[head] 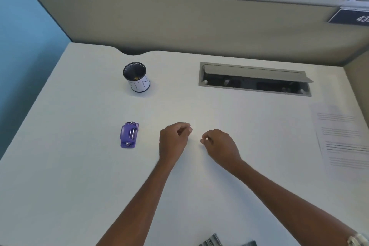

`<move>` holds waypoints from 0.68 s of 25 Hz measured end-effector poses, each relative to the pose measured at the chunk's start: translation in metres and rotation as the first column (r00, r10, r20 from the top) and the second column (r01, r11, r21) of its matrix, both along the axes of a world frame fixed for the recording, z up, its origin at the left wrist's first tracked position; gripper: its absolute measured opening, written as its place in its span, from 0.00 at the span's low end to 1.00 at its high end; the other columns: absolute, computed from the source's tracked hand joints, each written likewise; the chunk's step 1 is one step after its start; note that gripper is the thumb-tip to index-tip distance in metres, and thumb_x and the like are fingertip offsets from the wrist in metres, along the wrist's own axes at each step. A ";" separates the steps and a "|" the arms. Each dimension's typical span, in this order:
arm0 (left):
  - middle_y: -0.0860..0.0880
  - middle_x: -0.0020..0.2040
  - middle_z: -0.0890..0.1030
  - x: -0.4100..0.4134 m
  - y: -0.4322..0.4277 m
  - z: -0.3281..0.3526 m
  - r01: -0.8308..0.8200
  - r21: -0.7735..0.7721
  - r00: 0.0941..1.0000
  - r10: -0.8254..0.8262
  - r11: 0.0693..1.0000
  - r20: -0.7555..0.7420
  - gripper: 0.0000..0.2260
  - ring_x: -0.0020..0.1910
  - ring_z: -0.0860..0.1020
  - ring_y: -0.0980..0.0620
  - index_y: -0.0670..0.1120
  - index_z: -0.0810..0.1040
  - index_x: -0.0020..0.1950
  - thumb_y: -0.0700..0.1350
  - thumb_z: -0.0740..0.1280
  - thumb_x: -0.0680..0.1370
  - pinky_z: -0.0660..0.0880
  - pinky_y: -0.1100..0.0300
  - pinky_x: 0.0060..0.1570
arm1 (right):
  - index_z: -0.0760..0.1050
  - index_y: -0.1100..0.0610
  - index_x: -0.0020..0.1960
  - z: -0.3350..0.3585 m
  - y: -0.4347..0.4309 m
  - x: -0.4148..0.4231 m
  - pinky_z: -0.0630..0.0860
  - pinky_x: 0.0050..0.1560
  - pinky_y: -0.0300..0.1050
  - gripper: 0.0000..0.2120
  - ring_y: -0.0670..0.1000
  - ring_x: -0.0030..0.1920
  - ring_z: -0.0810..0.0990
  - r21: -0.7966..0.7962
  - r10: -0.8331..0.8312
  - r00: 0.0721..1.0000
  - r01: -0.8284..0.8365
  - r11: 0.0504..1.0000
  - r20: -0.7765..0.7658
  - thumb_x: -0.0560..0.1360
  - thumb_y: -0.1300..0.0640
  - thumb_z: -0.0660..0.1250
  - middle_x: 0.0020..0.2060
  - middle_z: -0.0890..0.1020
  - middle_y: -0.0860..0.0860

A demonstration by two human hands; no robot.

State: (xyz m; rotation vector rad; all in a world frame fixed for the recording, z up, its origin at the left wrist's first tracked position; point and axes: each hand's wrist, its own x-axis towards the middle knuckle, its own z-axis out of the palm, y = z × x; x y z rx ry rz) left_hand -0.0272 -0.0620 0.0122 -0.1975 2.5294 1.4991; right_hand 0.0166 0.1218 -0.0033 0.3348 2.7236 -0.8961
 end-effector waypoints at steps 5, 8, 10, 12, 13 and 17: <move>0.52 0.52 0.90 -0.006 0.063 -0.007 0.237 -0.102 0.971 -0.233 0.966 0.058 0.09 0.52 0.86 0.52 0.49 0.89 0.60 0.46 0.75 0.81 0.84 0.50 0.59 | 0.84 0.54 0.59 -0.010 0.052 0.028 0.81 0.48 0.51 0.08 0.57 0.51 0.85 0.137 -0.065 0.996 0.074 0.988 -0.068 0.85 0.55 0.68 0.53 0.84 0.50; 0.52 0.55 0.88 -0.015 0.085 -0.013 0.324 -0.210 0.945 -0.324 0.923 0.033 0.10 0.55 0.85 0.50 0.49 0.87 0.63 0.45 0.73 0.82 0.83 0.48 0.59 | 0.83 0.56 0.56 -0.014 0.059 0.032 0.81 0.46 0.53 0.08 0.57 0.48 0.84 0.151 -0.061 0.996 0.071 0.986 -0.072 0.86 0.57 0.65 0.51 0.84 0.51; 0.50 0.58 0.88 -0.019 0.095 -0.019 0.365 -0.277 0.927 -0.374 0.889 0.022 0.11 0.57 0.85 0.48 0.48 0.86 0.65 0.44 0.71 0.83 0.82 0.48 0.59 | 0.82 0.56 0.53 -0.016 0.059 0.032 0.80 0.44 0.52 0.09 0.57 0.47 0.82 0.171 -0.027 0.997 0.039 0.984 -0.073 0.86 0.57 0.63 0.49 0.83 0.52; 0.49 0.61 0.87 -0.023 0.100 -0.024 0.391 -0.326 0.913 -0.408 0.861 0.018 0.12 0.60 0.84 0.47 0.47 0.86 0.66 0.43 0.70 0.84 0.82 0.48 0.61 | 0.81 0.57 0.52 -0.016 0.057 0.032 0.79 0.42 0.51 0.10 0.56 0.46 0.80 0.190 0.010 0.997 0.006 0.982 -0.079 0.86 0.57 0.62 0.47 0.82 0.52; 0.48 0.61 0.87 -0.025 0.101 -0.027 0.401 -0.345 0.906 -0.423 0.849 0.012 0.12 0.61 0.84 0.46 0.46 0.85 0.67 0.43 0.70 0.84 0.81 0.48 0.61 | 0.81 0.57 0.51 -0.016 0.055 0.032 0.79 0.41 0.51 0.11 0.56 0.47 0.80 0.207 0.028 0.996 -0.011 0.978 -0.079 0.86 0.56 0.62 0.47 0.82 0.52; 0.48 0.61 0.87 -0.028 0.105 -0.033 0.422 -0.402 0.888 -0.461 0.813 0.000 0.13 0.63 0.82 0.45 0.46 0.85 0.68 0.43 0.69 0.84 0.81 0.50 0.61 | 0.83 0.61 0.45 -0.015 0.049 0.035 0.78 0.34 0.51 0.10 0.60 0.42 0.82 0.317 0.134 0.985 -0.094 0.944 -0.107 0.83 0.60 0.70 0.41 0.83 0.56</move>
